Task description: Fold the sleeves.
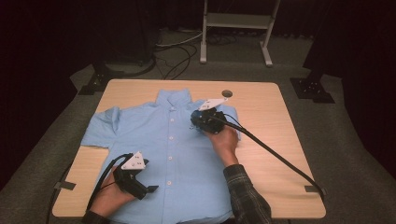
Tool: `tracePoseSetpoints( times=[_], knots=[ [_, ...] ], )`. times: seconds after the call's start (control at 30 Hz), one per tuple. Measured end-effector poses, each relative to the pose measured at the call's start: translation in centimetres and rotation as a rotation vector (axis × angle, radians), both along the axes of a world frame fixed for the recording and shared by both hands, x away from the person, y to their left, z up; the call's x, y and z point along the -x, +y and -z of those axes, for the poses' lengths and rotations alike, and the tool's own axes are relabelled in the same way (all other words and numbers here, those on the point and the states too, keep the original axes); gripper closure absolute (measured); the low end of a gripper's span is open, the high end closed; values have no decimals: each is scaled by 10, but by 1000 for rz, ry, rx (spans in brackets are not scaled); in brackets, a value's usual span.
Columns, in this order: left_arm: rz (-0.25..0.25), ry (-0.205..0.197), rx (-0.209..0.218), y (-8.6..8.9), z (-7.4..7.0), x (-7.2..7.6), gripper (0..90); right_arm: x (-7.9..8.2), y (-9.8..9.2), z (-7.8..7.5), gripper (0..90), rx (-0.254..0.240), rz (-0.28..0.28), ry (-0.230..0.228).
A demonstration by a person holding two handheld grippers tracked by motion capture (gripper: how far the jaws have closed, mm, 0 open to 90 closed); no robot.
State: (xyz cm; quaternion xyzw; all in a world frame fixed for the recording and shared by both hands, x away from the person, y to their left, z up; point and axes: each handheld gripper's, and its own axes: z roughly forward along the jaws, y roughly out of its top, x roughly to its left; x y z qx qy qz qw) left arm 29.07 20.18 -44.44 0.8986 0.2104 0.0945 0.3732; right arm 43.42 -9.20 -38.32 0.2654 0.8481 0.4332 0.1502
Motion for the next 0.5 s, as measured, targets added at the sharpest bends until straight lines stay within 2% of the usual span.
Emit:
tracePoseSetpoints(
  times=[0.27, 0.37, 0.5],
  knots=[
    [0, 0, 1, 0, 0, 0, 0, -2, 28, -3, 893, -3, -44, 5],
    [-1, 0, 1, 0, 0, 0, 0, -2, 36, -3, 893, -30, -61, 11],
    [-2, 0, 1, 0, 0, 0, 0, -2, 47, -3, 893, -19, -79, 12]
  ],
)
